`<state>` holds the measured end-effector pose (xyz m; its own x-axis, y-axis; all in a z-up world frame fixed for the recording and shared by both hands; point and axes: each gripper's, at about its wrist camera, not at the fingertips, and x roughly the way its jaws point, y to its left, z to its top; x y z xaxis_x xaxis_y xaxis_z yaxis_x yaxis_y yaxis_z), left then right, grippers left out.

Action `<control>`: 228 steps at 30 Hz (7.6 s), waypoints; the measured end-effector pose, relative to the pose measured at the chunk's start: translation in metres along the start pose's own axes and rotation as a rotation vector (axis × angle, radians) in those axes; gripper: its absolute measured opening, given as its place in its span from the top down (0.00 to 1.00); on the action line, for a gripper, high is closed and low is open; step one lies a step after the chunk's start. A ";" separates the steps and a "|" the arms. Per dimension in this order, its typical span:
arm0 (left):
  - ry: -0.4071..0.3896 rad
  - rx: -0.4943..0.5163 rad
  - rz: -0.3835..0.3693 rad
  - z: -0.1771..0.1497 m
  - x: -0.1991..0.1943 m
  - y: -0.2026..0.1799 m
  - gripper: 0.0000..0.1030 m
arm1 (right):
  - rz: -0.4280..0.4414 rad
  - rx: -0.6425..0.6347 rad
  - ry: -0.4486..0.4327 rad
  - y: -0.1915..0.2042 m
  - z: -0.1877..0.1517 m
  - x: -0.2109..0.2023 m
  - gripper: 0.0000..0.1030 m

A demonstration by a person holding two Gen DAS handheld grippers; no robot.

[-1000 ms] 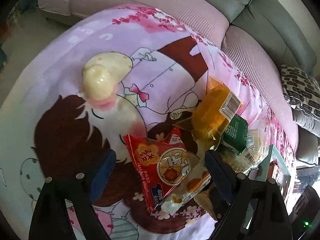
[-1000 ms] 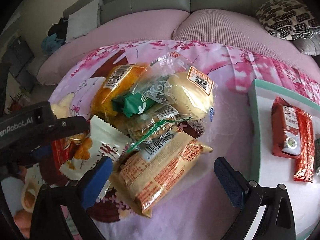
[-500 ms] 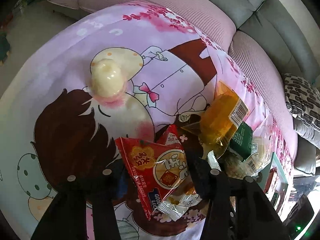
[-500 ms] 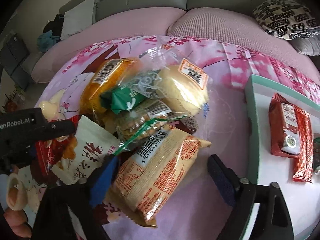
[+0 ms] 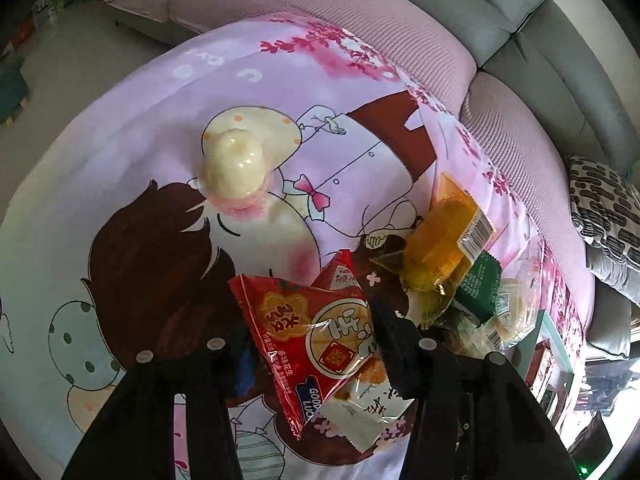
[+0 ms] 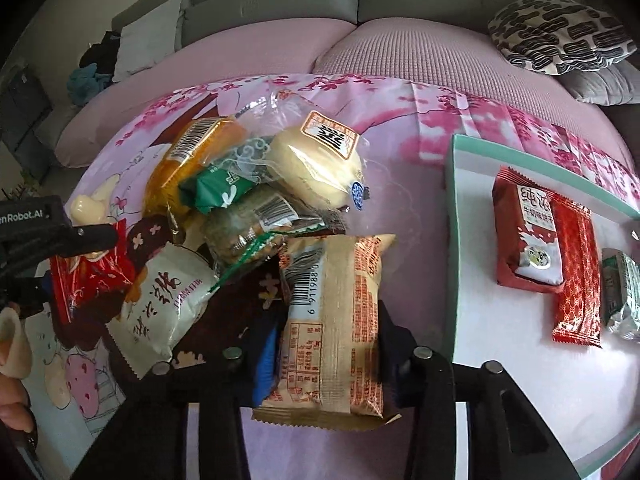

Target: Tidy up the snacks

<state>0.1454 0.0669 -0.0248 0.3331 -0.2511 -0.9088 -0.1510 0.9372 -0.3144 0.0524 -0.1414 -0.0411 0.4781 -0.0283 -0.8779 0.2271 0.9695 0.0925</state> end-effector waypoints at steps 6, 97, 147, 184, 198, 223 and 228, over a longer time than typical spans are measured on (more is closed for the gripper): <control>-0.016 -0.005 -0.022 0.000 -0.009 0.001 0.50 | 0.009 0.021 0.005 -0.006 -0.005 -0.007 0.61; 0.104 0.616 -0.265 -0.153 0.040 -0.228 0.49 | -0.021 0.309 -0.211 -0.199 -0.007 -0.076 0.60; -0.118 0.460 0.163 -0.101 0.009 -0.168 0.10 | -0.015 0.270 -0.191 -0.176 -0.021 -0.089 0.01; -0.136 0.201 0.242 -0.051 -0.031 -0.050 0.05 | 0.167 0.080 -0.238 -0.069 -0.011 -0.092 0.00; -0.066 0.165 0.209 -0.052 -0.019 -0.031 0.05 | 0.243 -0.056 -0.151 -0.004 -0.011 -0.056 0.00; 0.102 0.172 0.098 -0.053 0.028 -0.039 0.05 | 0.205 -0.019 -0.087 -0.016 -0.011 -0.042 0.00; 0.111 0.181 0.102 -0.052 0.031 -0.038 0.06 | 0.184 -0.028 -0.098 -0.019 -0.011 -0.050 0.01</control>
<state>0.1132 0.0107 -0.0551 0.2188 -0.1690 -0.9610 -0.0055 0.9847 -0.1744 0.0150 -0.1553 -0.0035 0.5902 0.1277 -0.7971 0.1054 0.9668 0.2330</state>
